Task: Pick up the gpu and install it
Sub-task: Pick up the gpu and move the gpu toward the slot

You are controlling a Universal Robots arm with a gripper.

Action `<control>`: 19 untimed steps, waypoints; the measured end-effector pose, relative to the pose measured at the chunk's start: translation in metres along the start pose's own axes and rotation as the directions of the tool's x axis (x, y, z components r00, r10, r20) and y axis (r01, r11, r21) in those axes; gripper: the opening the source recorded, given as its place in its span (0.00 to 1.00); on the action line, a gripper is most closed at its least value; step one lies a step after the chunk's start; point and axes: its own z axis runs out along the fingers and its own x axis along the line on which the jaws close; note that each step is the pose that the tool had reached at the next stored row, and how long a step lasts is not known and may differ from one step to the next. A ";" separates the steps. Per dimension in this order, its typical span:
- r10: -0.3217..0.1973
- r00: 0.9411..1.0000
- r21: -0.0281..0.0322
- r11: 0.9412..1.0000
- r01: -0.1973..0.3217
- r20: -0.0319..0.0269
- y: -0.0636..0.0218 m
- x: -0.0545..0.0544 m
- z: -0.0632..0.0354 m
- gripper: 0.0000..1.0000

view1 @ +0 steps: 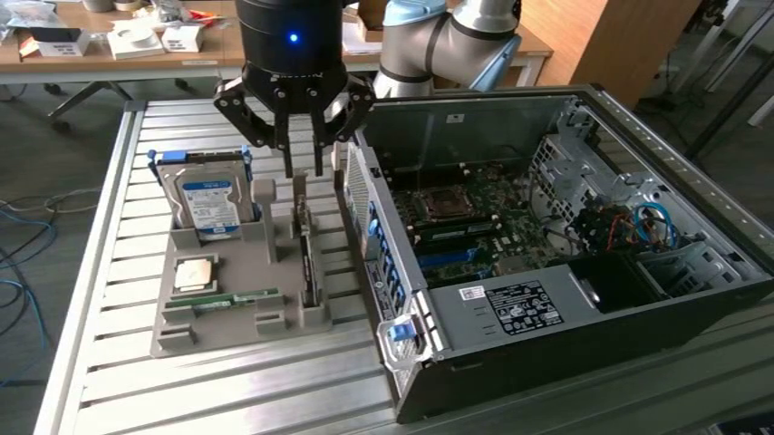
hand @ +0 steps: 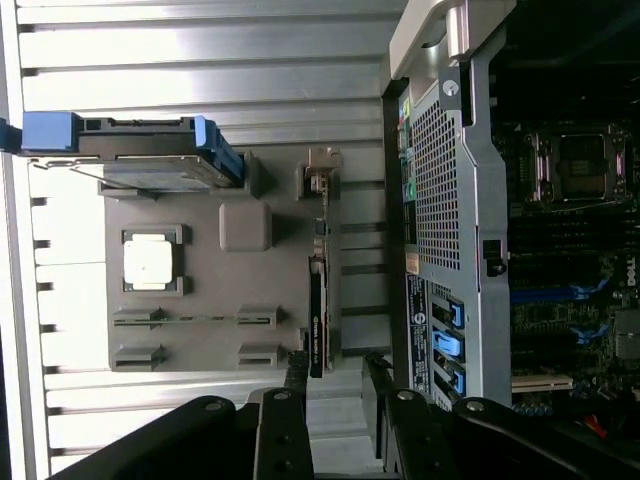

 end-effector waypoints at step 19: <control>0.000 1.000 0.000 1.000 0.000 0.000 -0.0013 0.001 0.0286 0.36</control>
